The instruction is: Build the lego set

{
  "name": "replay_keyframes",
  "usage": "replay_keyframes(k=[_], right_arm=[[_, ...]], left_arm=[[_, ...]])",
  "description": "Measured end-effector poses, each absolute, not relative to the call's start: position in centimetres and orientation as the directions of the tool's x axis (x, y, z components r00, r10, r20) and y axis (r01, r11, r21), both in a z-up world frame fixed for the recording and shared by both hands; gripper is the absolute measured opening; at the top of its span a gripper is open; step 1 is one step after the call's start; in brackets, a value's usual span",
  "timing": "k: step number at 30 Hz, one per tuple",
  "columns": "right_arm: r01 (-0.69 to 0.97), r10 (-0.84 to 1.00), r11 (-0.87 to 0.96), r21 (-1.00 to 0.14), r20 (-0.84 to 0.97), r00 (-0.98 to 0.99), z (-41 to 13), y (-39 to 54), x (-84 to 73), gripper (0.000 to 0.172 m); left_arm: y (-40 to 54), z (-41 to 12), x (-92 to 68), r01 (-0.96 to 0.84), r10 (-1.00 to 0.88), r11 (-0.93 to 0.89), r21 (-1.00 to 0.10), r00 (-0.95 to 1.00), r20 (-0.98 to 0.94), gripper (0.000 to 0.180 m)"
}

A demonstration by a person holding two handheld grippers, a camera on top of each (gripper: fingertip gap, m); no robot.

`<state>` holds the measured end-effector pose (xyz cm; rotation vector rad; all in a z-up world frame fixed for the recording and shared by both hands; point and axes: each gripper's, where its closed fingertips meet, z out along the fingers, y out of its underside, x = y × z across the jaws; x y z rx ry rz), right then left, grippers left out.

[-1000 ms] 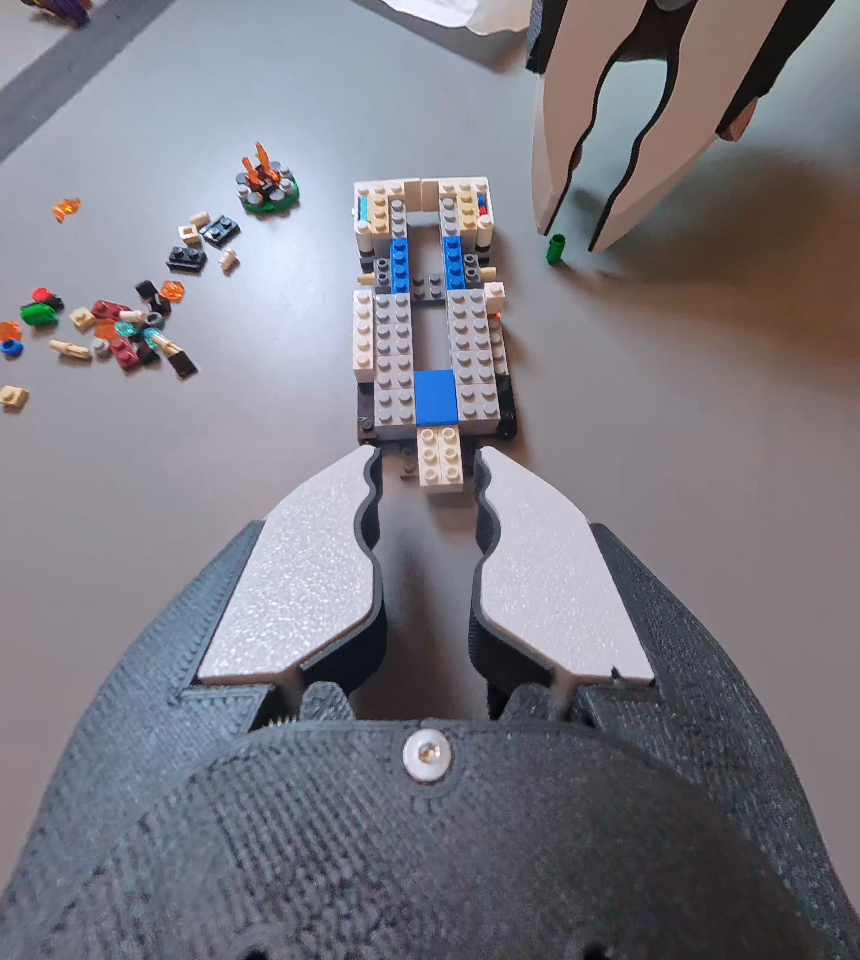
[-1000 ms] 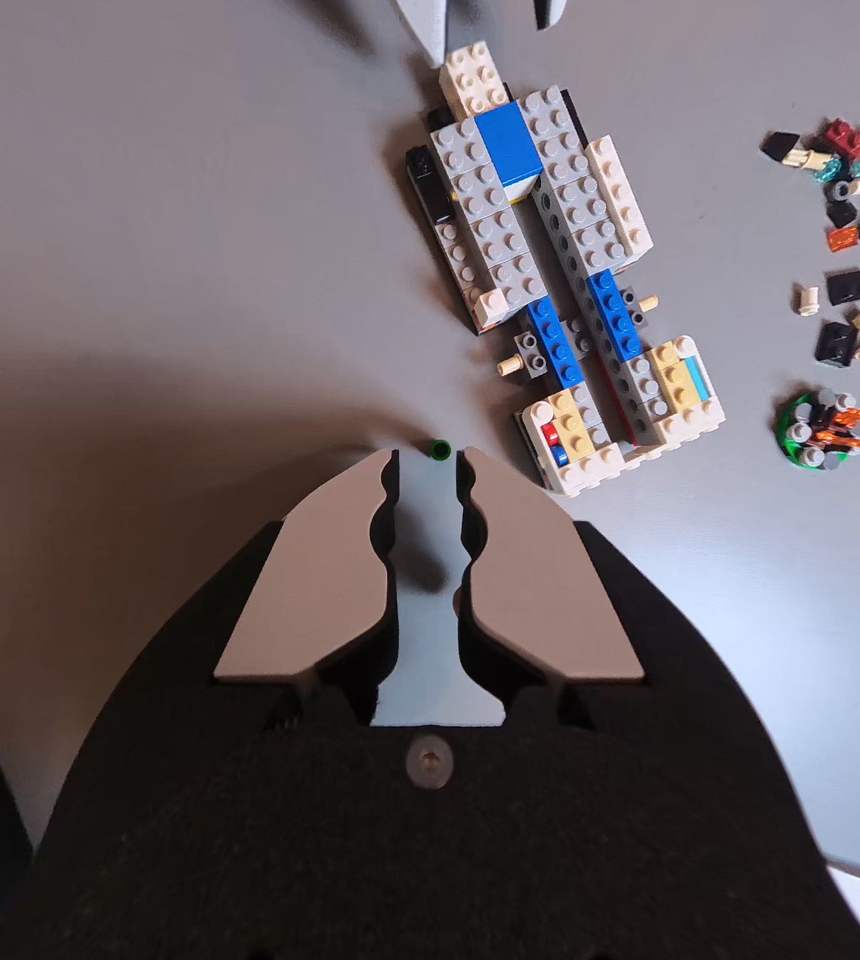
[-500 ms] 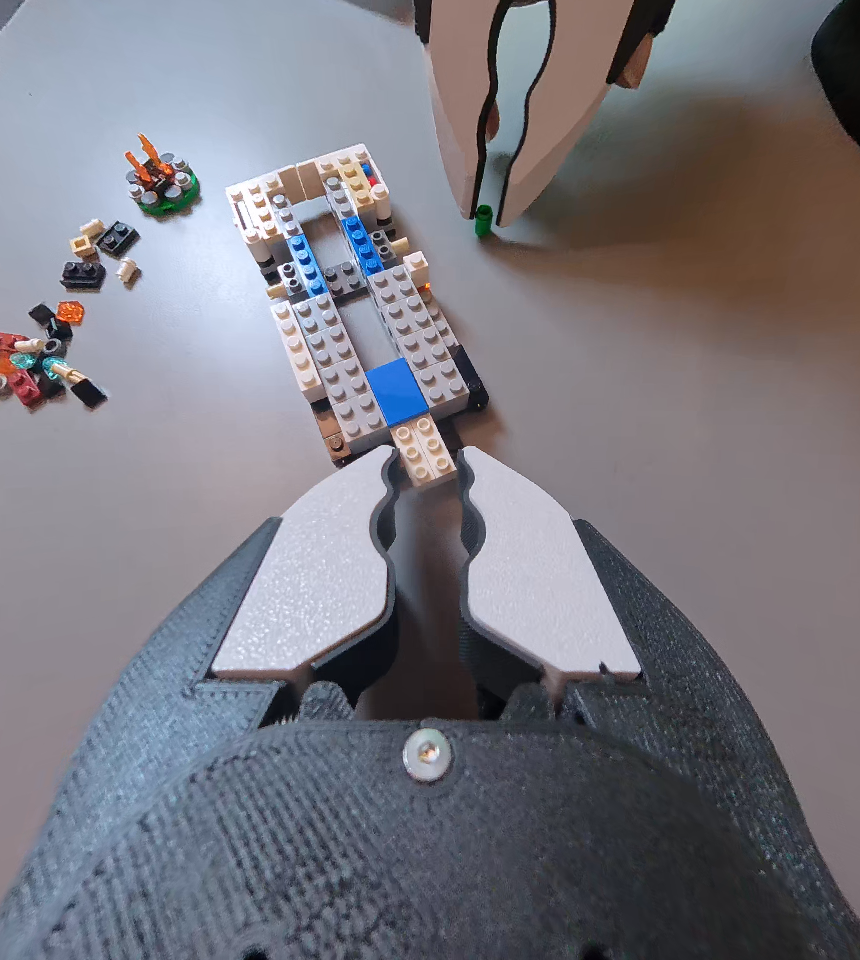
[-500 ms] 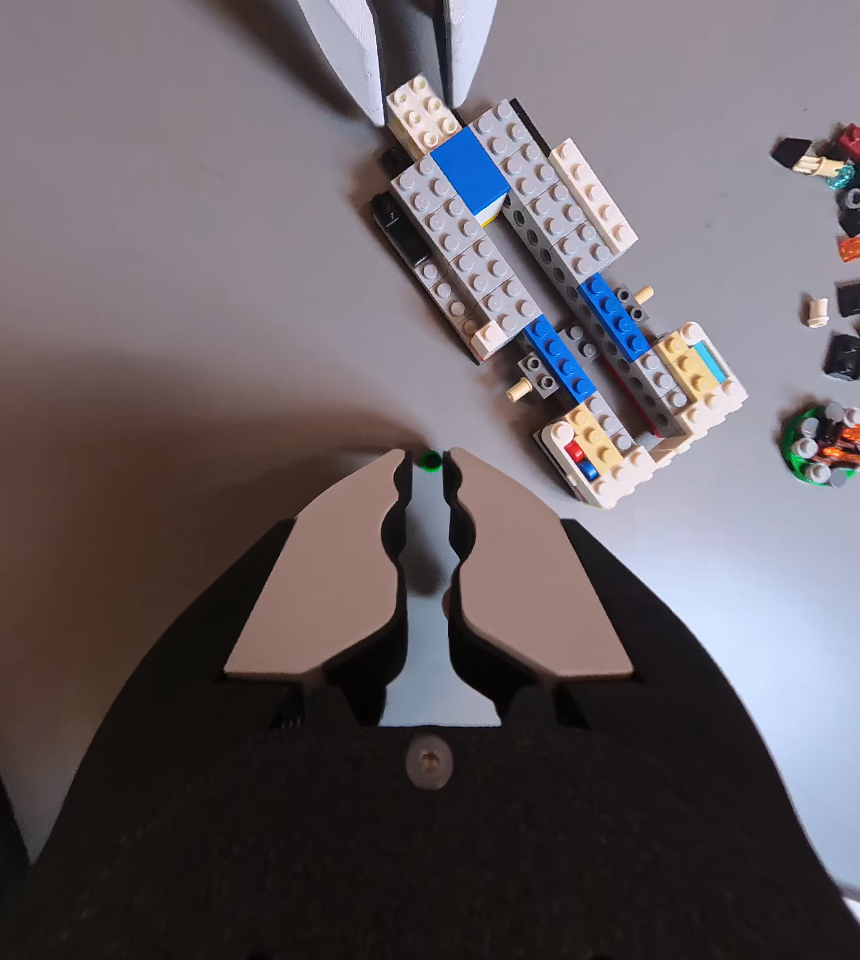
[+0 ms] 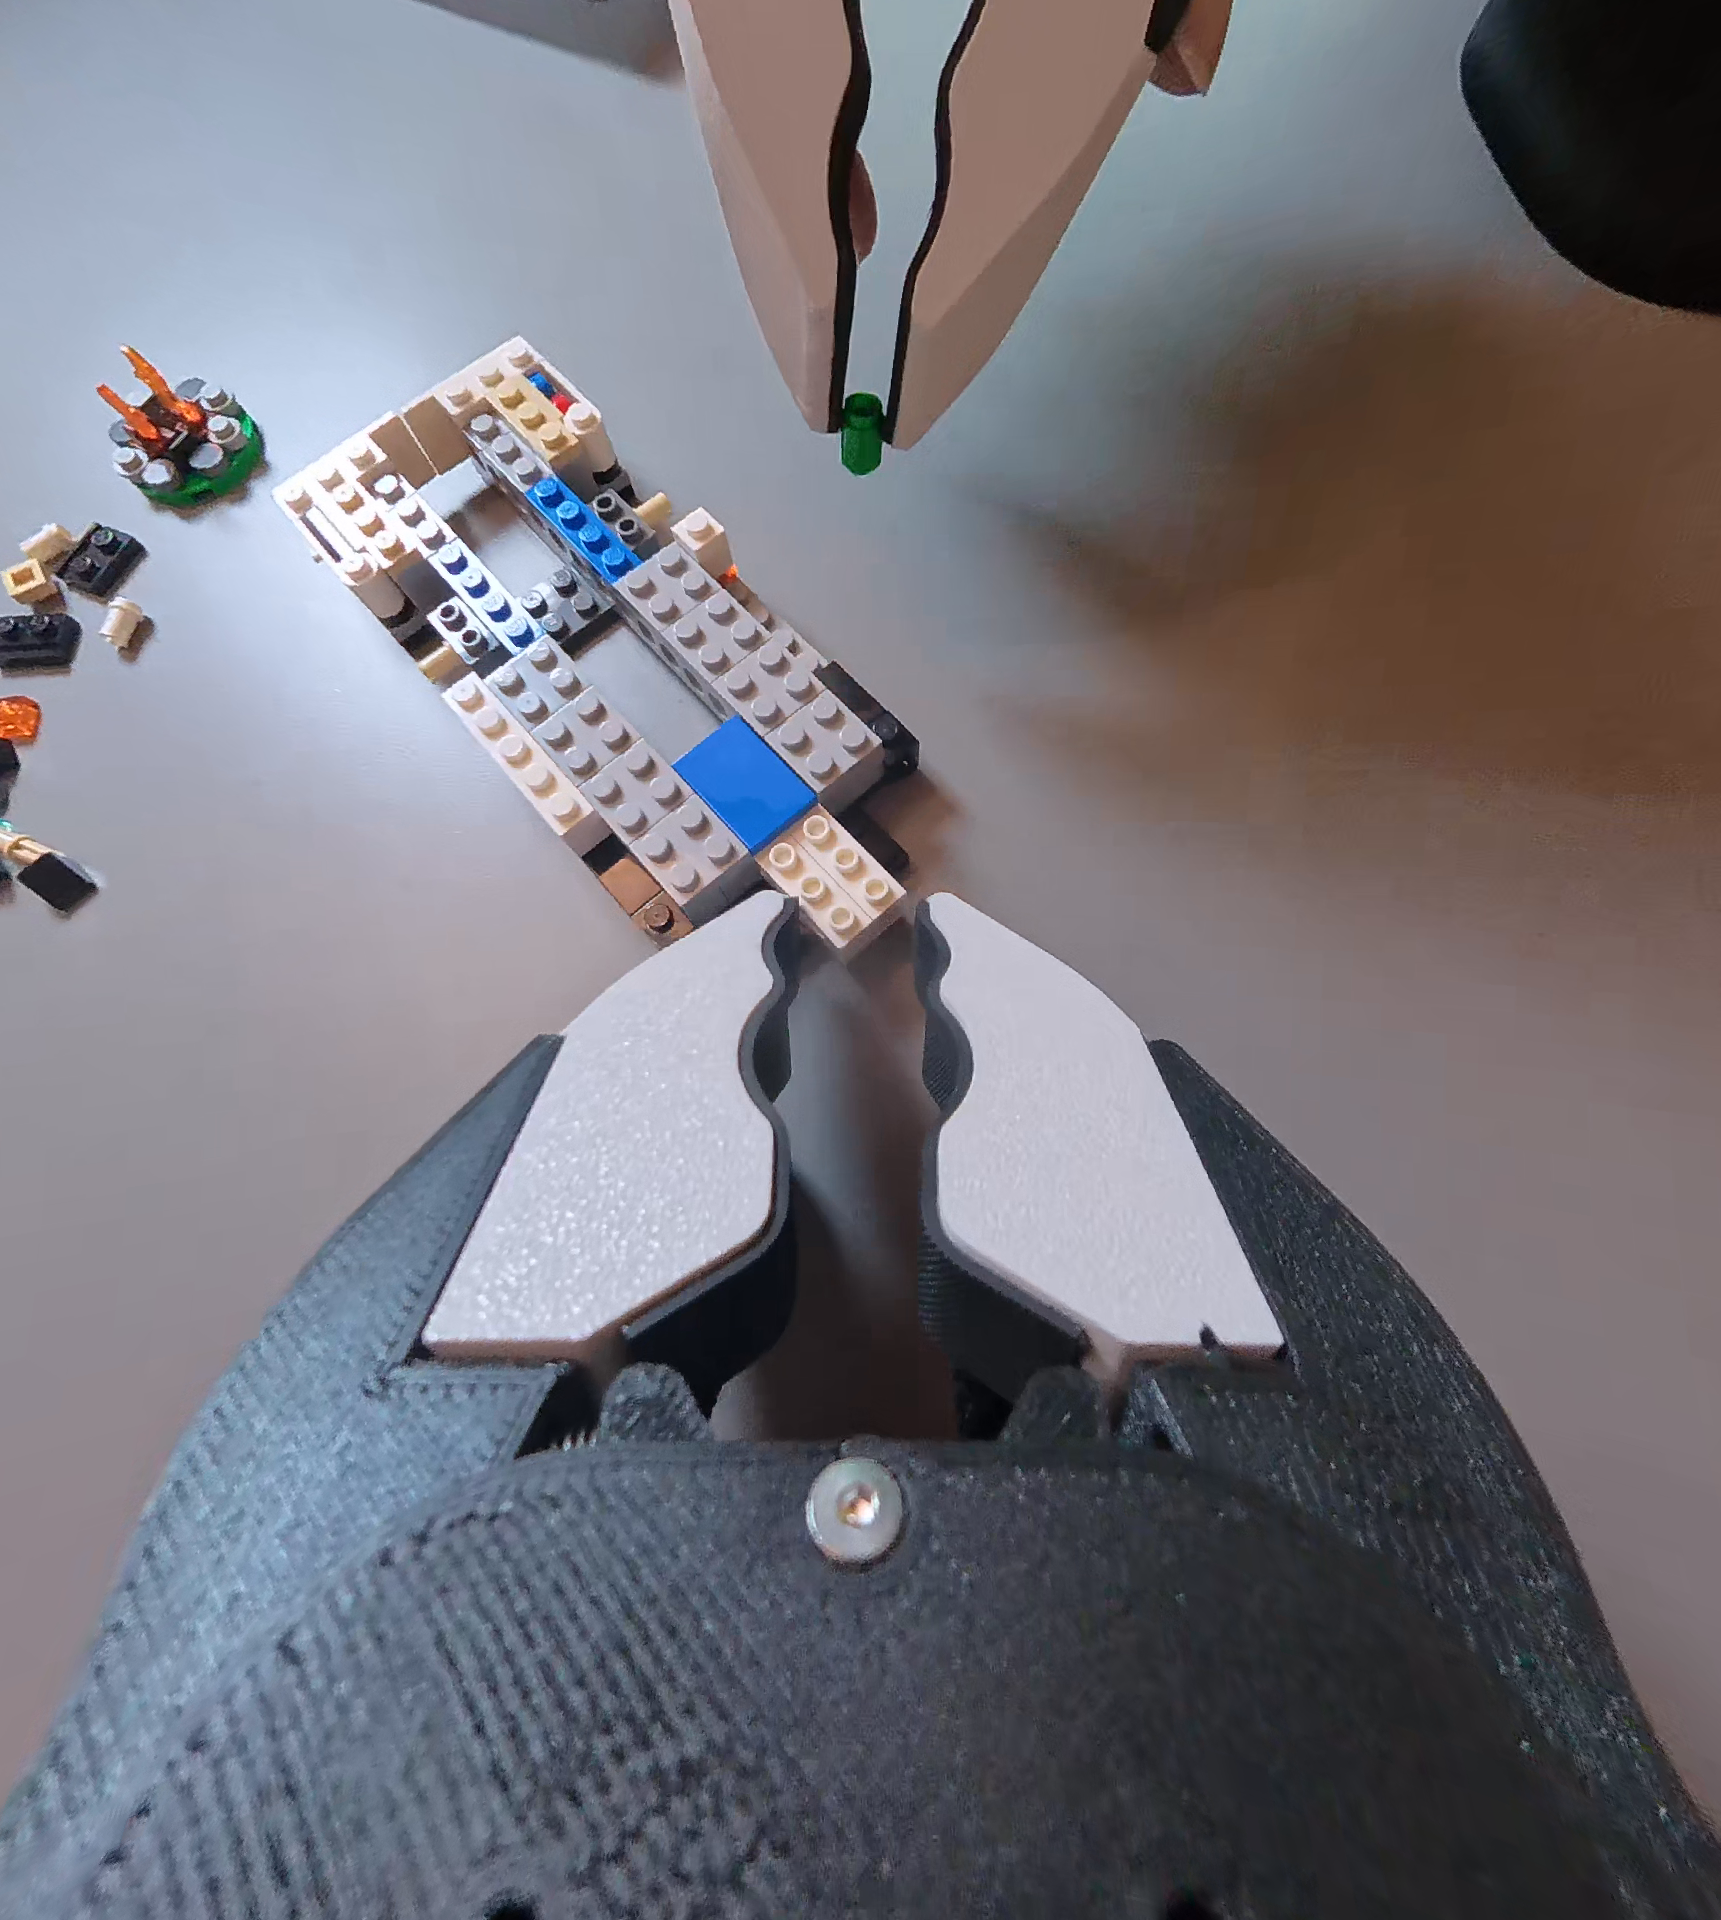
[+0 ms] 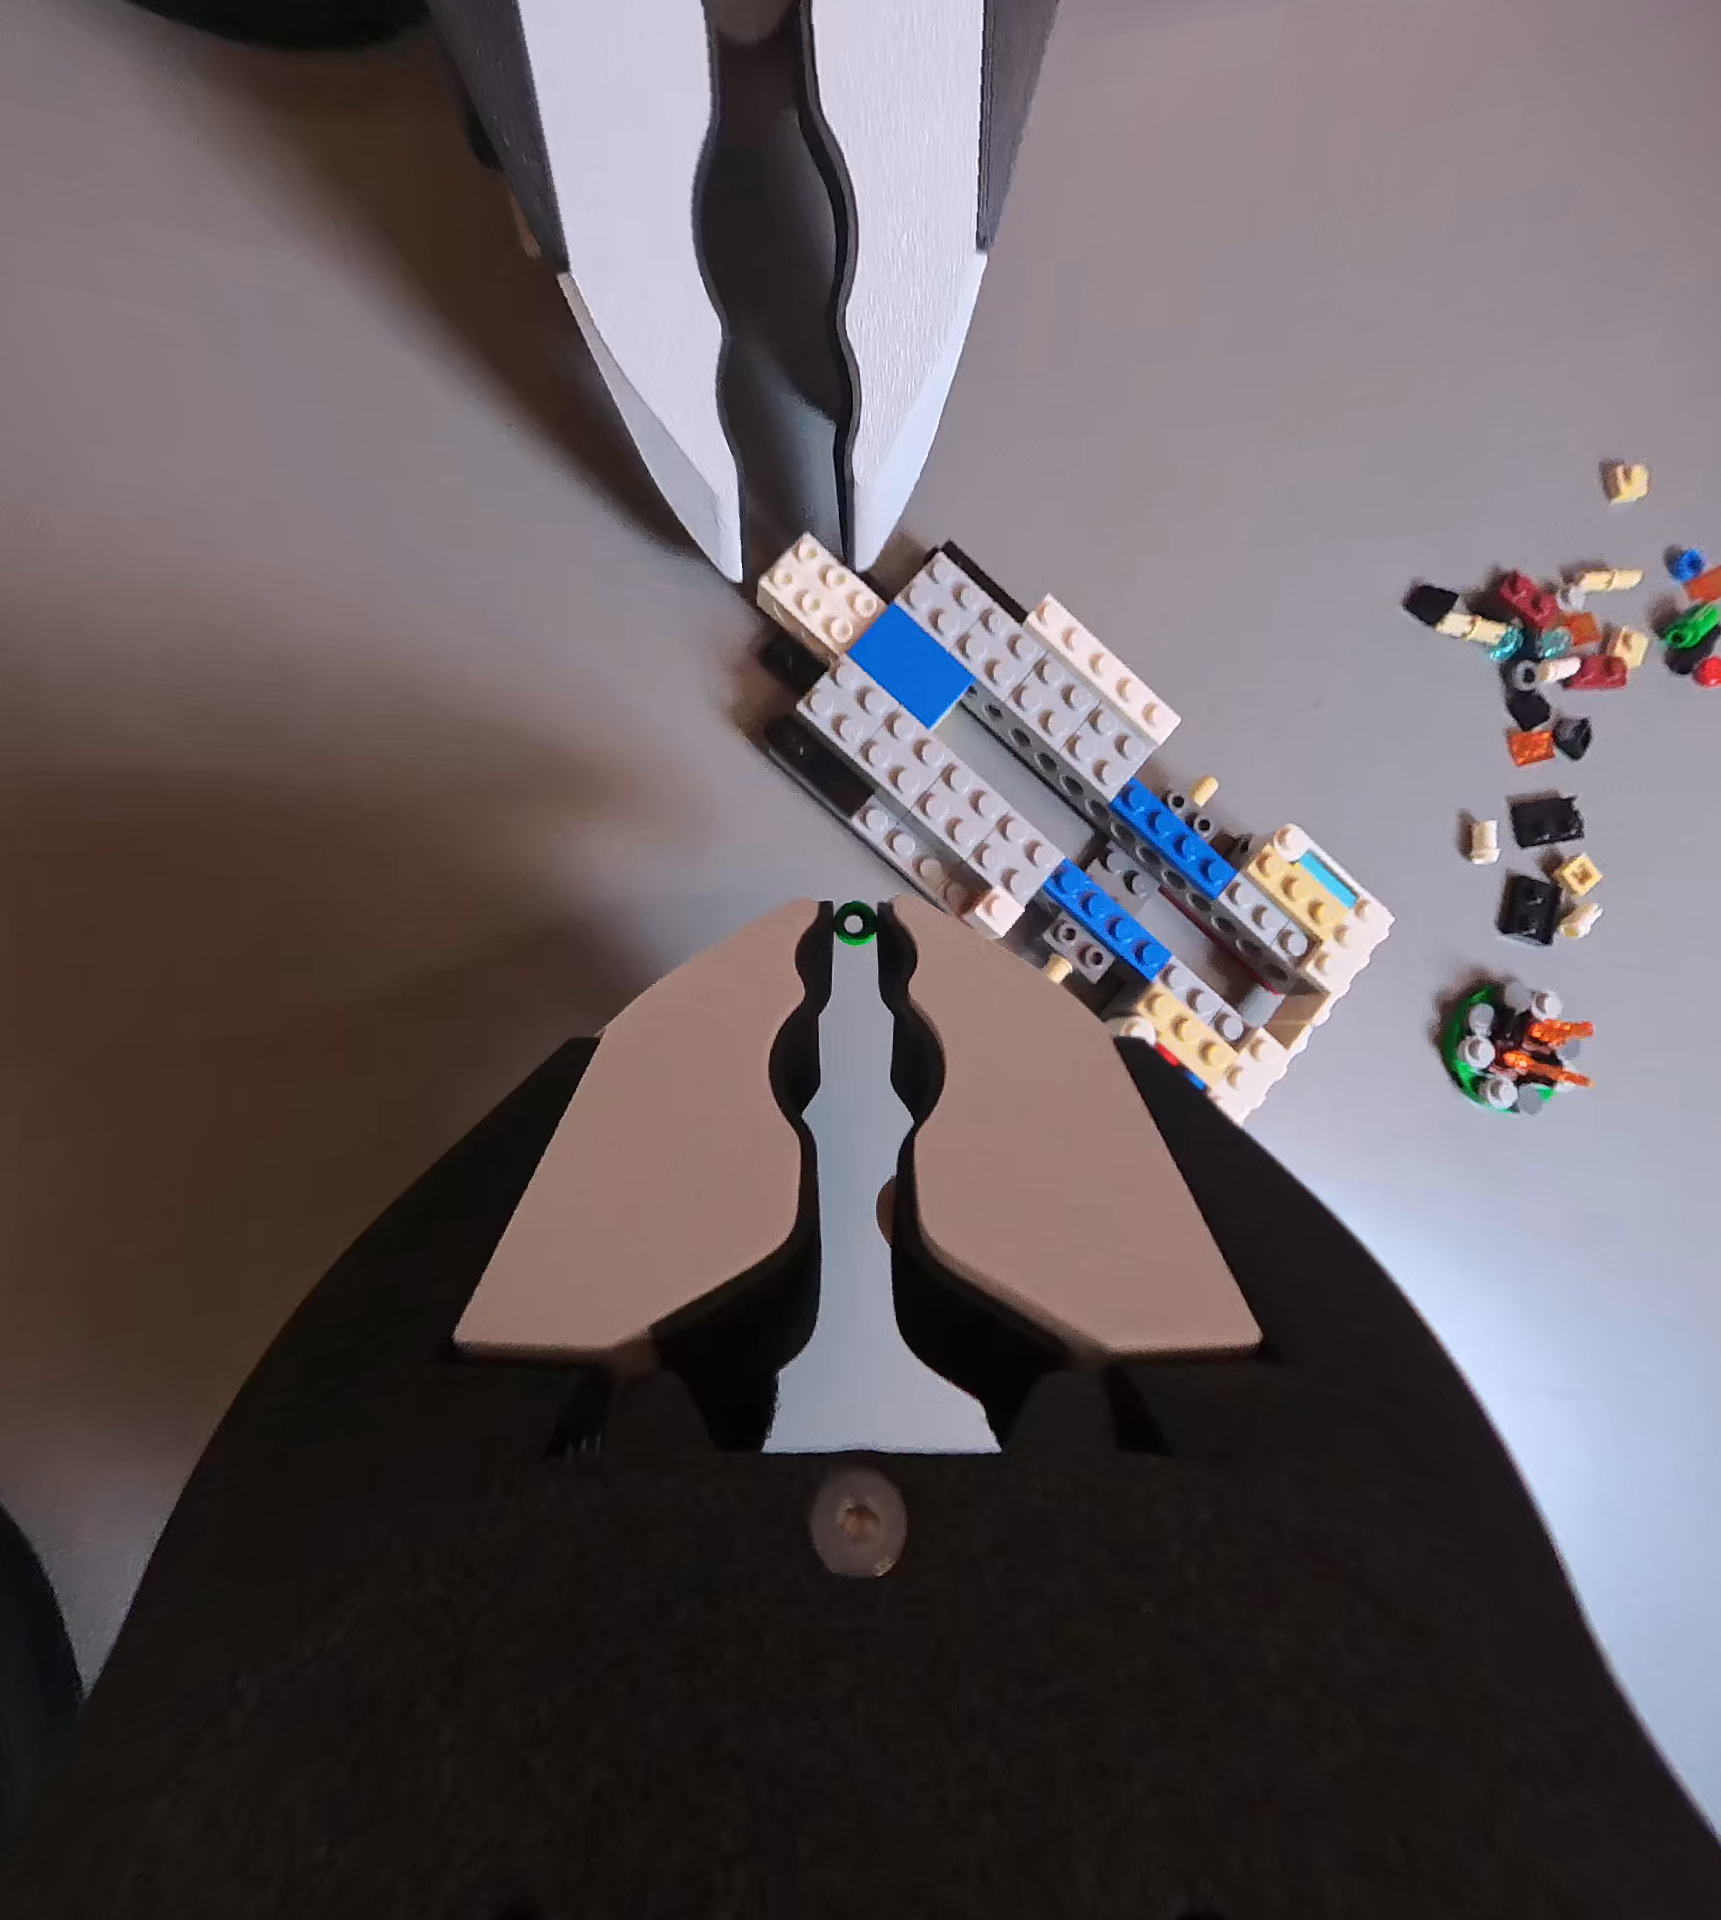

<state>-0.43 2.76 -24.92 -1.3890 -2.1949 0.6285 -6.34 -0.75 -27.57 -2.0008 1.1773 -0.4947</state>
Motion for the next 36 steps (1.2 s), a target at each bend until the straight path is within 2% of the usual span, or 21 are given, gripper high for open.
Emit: replay_keyframes(k=[22, 36], right_arm=[[0.705, 0.931, 0.353, -0.615, 0.159, -0.327, -25.2, 0.6, -1.0, 0.008], [0.781, 0.929, 0.357, -0.512, 0.110, -0.352, -28.2, 0.7, 0.7, 0.012]], left_arm=[[-1.2, -27.7, -5.8, -0.596, -0.872, -0.269, -0.757, 0.484, -0.070, 0.024], [-1.0, -27.7, -6.1, -0.596, -0.869, -0.272, -0.756, 0.489, -0.074, 0.022]])
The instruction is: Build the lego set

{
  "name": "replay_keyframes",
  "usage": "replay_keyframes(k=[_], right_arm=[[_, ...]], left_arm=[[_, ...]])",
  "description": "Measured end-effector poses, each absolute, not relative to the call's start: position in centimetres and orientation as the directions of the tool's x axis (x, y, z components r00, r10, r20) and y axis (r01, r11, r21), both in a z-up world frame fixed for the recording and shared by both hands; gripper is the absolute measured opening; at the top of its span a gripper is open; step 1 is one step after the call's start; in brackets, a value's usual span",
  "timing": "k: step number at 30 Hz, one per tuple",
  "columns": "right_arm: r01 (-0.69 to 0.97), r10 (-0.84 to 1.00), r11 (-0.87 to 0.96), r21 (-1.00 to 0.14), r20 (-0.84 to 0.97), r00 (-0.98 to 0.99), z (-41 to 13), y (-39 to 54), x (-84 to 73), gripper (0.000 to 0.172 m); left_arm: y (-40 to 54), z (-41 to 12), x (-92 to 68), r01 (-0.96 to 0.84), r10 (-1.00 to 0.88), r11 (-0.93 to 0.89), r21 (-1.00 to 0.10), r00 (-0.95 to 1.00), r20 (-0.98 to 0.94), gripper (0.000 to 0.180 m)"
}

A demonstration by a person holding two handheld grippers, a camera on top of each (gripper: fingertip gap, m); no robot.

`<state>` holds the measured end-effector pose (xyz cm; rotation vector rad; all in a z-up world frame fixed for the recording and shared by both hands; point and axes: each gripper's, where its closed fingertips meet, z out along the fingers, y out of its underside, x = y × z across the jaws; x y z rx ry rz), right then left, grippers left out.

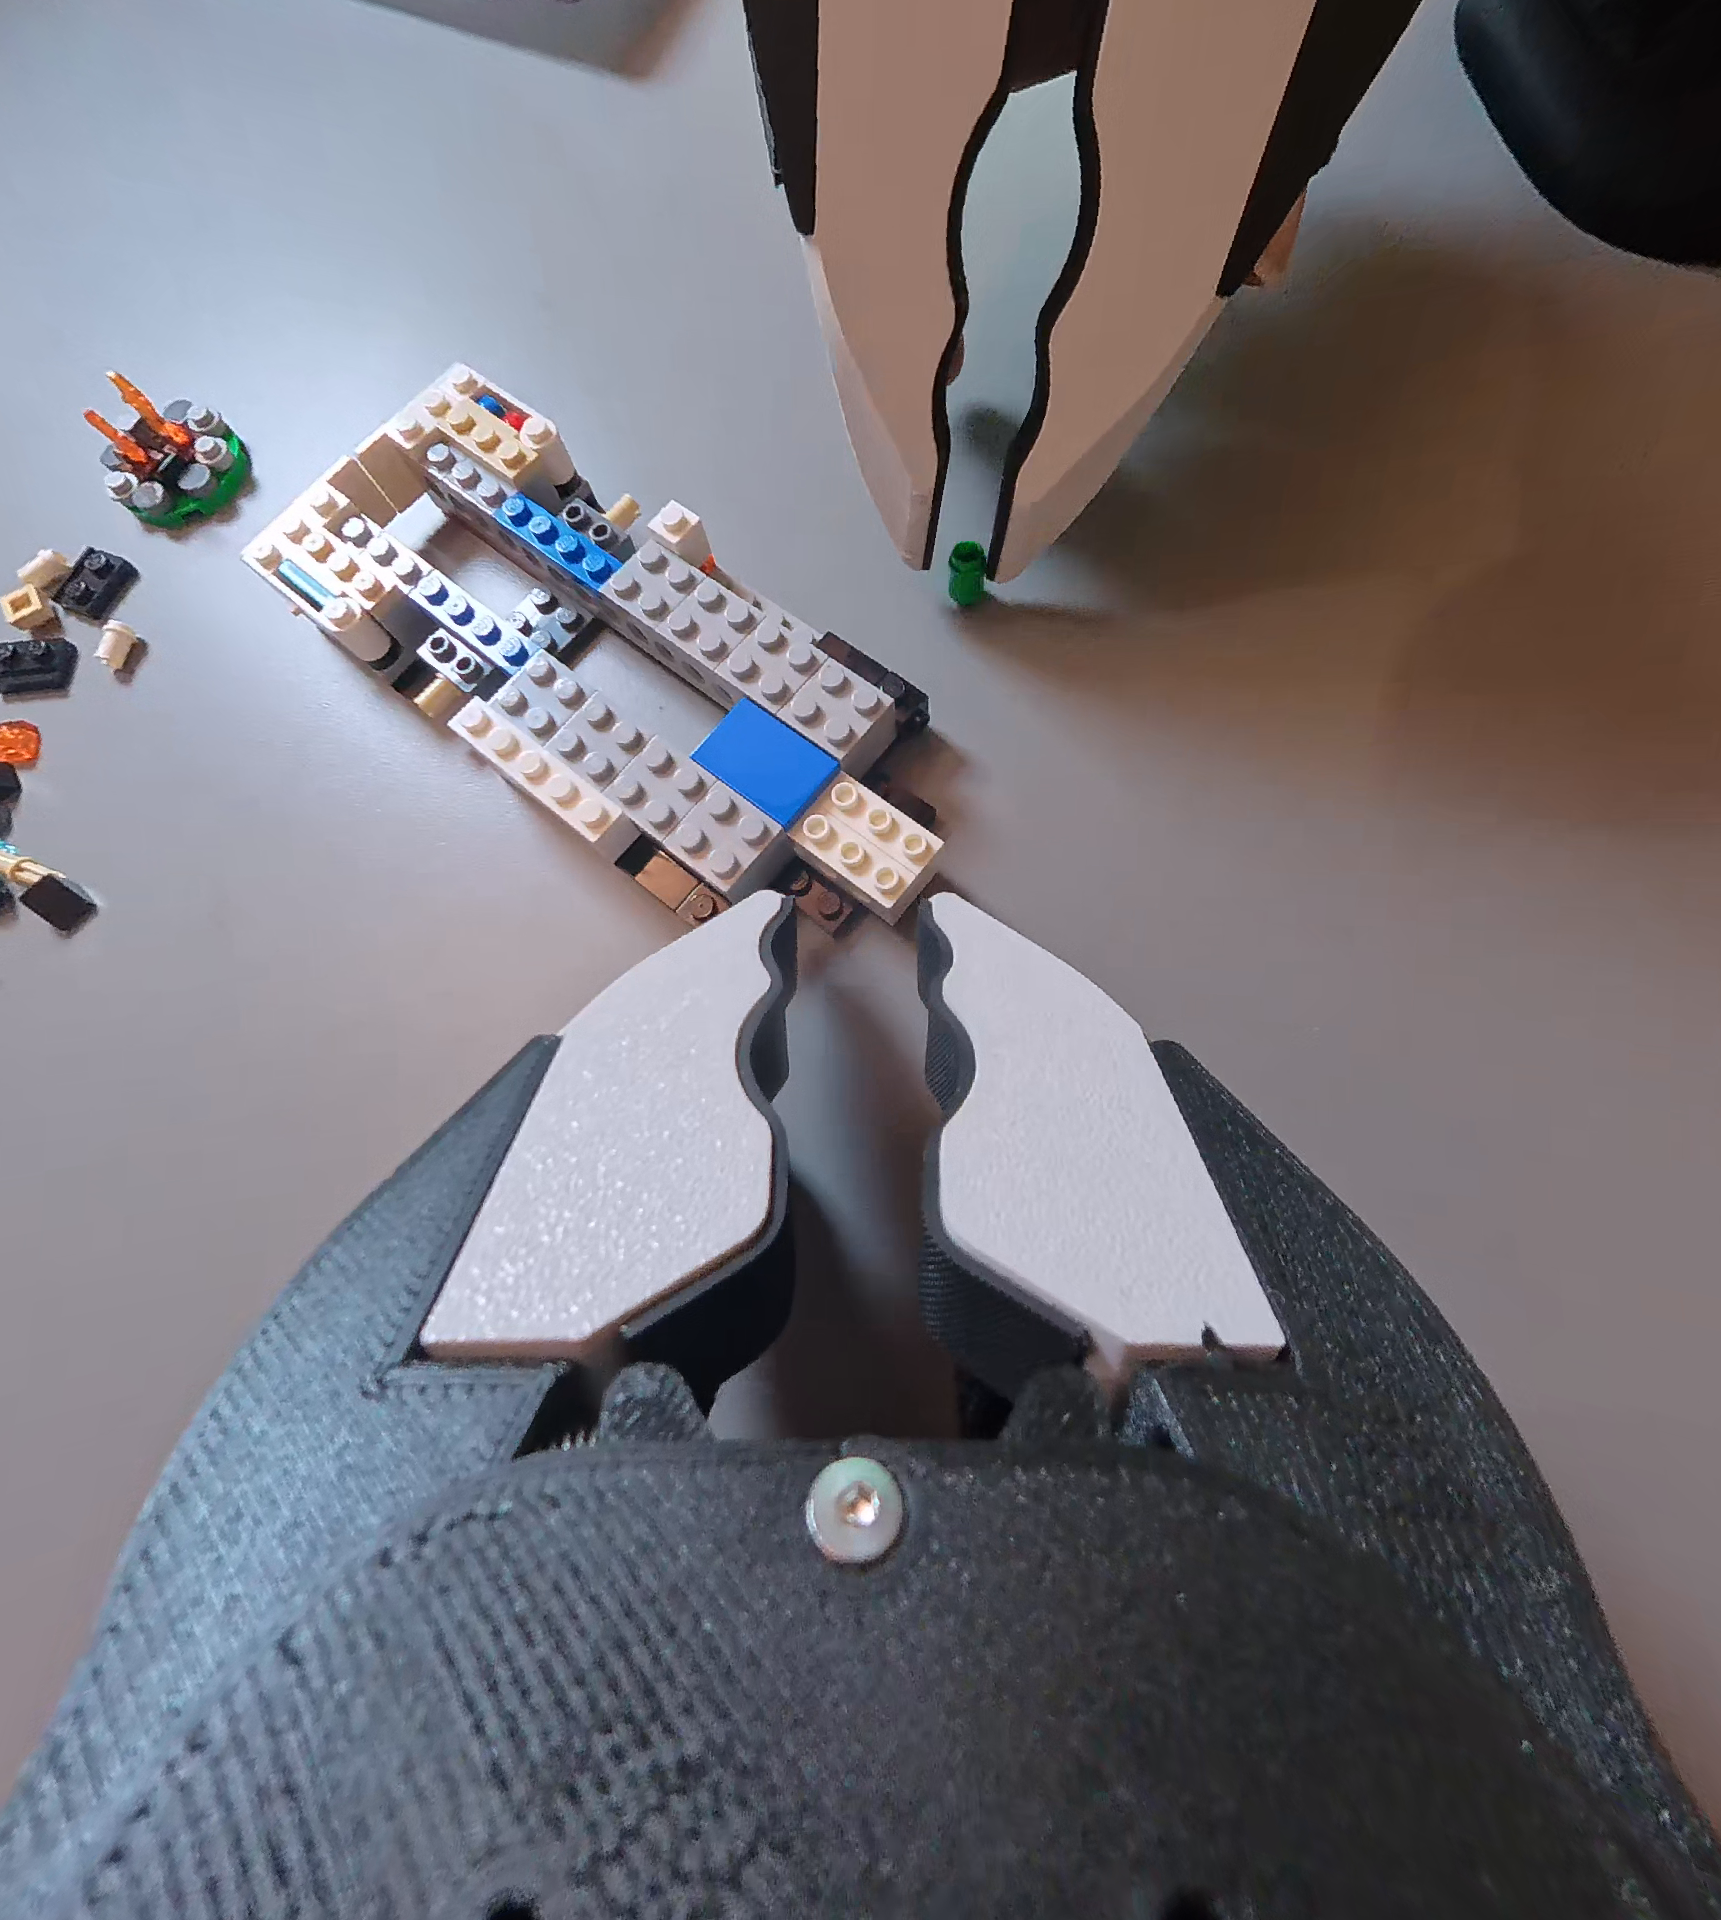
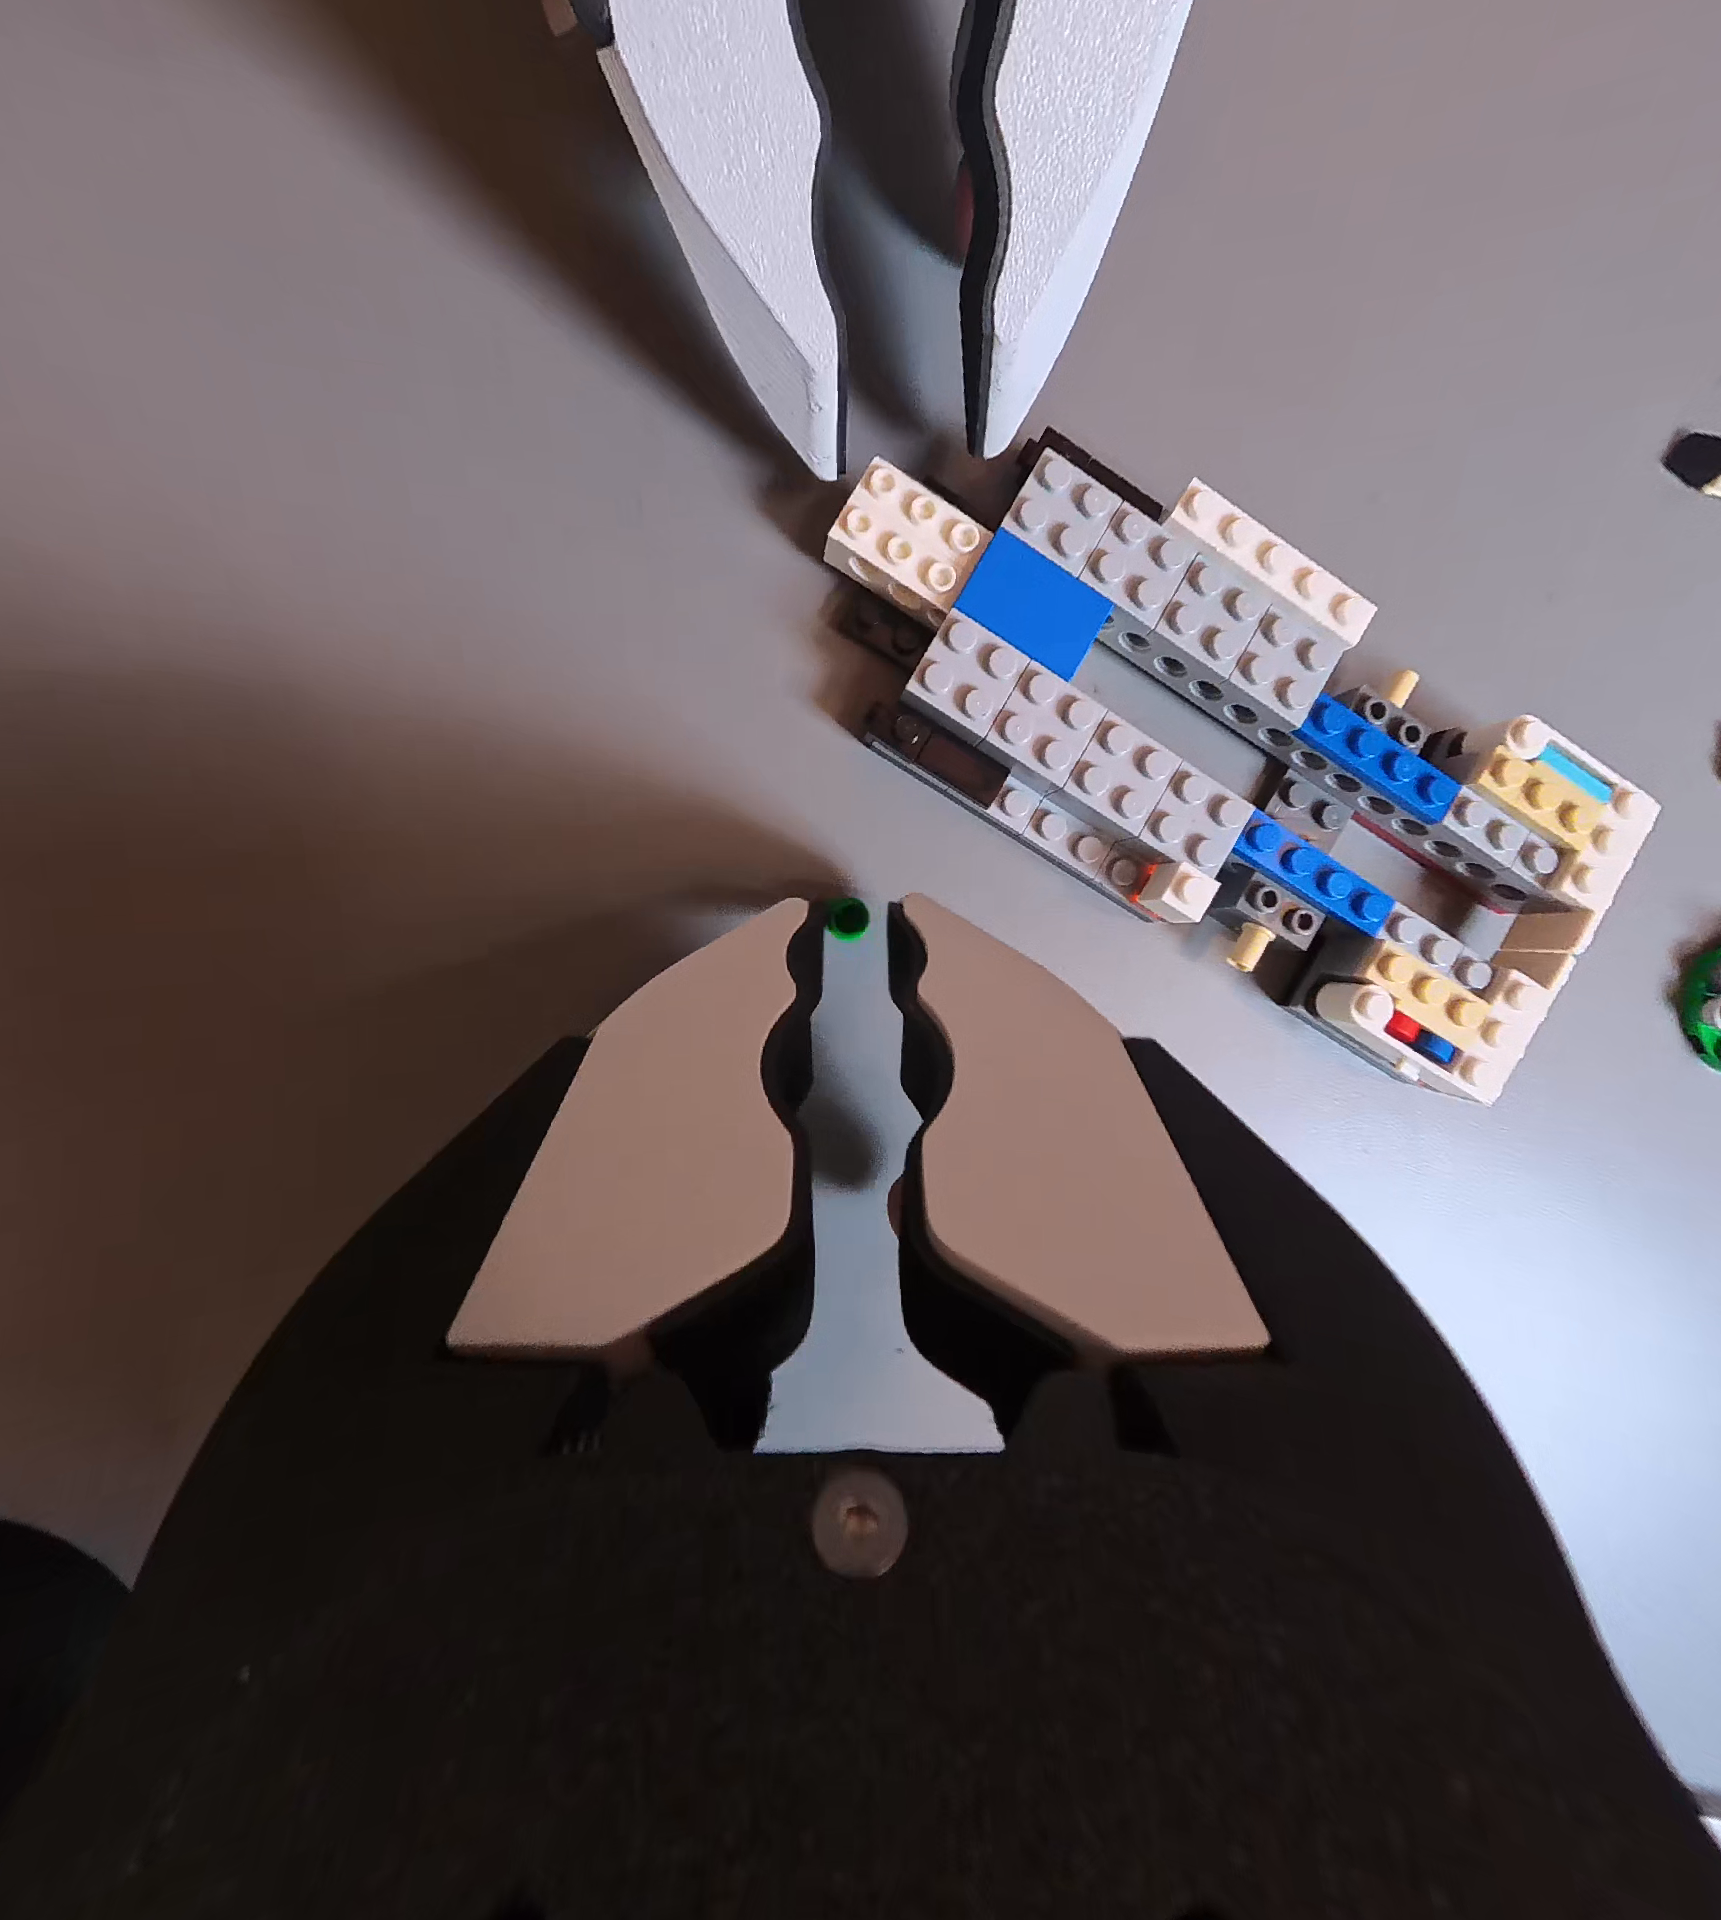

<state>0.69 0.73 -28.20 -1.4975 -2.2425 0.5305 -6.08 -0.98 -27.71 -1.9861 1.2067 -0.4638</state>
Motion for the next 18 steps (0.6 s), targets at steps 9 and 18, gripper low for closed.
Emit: replay_keyframes(k=[9, 18], right_arm=[[0.703, 0.949, 0.302, -0.644, 0.132, -0.287, -22.7, 3.5, -0.2, 0.020], [0.574, 0.989, 0.116, -0.811, 0.145, 0.005, -19.5, 12.6, -1.8, 0.021]], left_arm=[[-0.2, -26.4, -6.7, -0.534, -0.850, -0.276, -0.799, 0.524, -0.056, 0.023], [2.9, -22.0, -9.6, -0.368, -0.713, -0.215, -0.905, 0.692, -0.112, 0.021]])
